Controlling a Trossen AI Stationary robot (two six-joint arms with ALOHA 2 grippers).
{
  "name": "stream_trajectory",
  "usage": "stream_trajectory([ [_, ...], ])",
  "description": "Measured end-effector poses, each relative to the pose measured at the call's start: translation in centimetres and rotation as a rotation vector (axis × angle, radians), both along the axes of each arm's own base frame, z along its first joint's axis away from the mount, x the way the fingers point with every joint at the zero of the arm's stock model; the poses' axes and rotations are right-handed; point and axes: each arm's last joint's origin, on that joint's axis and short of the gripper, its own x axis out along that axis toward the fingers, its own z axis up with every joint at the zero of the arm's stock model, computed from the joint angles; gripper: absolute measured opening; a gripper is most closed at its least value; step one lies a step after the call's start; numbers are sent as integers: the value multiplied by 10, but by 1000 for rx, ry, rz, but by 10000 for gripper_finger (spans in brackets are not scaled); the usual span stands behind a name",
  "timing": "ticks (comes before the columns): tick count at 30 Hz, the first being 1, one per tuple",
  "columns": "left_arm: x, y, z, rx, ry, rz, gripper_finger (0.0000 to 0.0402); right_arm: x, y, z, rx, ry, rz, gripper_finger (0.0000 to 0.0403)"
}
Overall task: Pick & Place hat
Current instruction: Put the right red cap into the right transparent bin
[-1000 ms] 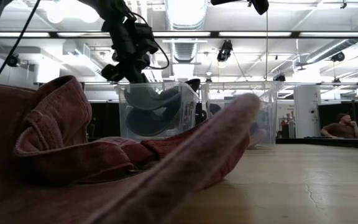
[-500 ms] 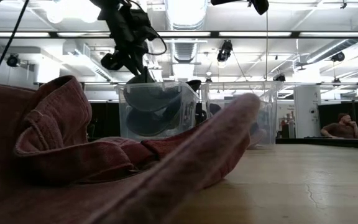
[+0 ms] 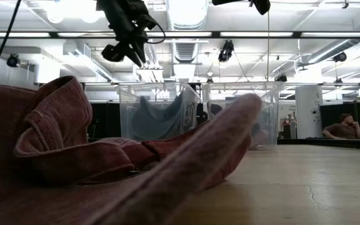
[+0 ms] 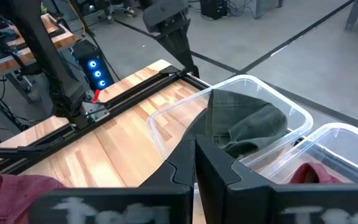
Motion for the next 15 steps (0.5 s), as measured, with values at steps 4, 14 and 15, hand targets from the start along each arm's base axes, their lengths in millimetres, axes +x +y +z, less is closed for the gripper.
stream_trajectory([
  [4, 1, -1, 5, 12, -23, -1, 71, 0, 0, 0, 0, 0, 0, 8],
  [14, 5, -28, 19, -32, -98, -111, 71, 0, 2, -1, 22, 5, 48, 8],
  [15, 6, -31, 20, -30, -102, -122, 71, 1, 2, -1, 30, 6, 66, 8],
])
